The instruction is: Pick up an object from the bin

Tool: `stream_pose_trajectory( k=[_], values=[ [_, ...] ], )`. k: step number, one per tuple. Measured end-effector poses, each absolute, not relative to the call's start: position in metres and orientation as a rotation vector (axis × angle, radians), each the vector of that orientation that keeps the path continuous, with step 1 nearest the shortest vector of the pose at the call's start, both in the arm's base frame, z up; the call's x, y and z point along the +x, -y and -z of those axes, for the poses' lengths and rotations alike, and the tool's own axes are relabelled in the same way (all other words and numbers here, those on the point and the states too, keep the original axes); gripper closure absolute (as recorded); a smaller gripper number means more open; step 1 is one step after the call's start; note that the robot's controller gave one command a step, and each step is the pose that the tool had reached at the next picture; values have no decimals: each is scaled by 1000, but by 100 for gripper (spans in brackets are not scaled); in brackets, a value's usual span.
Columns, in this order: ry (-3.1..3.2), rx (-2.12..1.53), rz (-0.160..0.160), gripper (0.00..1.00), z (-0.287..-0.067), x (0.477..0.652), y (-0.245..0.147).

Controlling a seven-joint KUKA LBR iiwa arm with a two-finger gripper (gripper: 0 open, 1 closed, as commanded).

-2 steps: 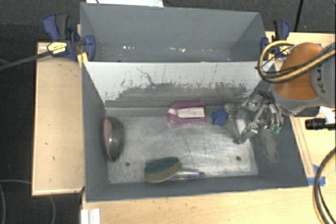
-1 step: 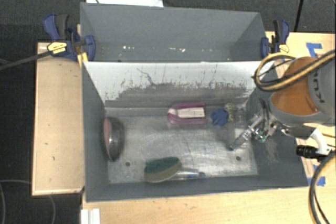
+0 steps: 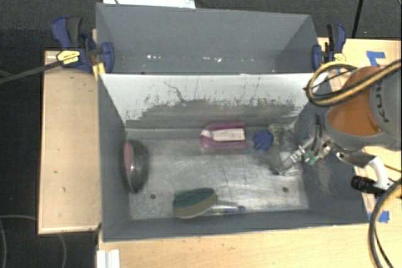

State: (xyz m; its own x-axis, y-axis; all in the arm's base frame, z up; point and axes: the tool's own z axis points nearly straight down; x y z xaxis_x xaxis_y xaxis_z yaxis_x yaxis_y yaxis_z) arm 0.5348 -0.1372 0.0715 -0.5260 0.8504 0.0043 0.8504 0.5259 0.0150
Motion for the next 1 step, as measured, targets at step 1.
stream_pose_trajectory(
  k=[1],
  values=[
    [-2752,1508,-8,0,-72,536,134]
  ],
)
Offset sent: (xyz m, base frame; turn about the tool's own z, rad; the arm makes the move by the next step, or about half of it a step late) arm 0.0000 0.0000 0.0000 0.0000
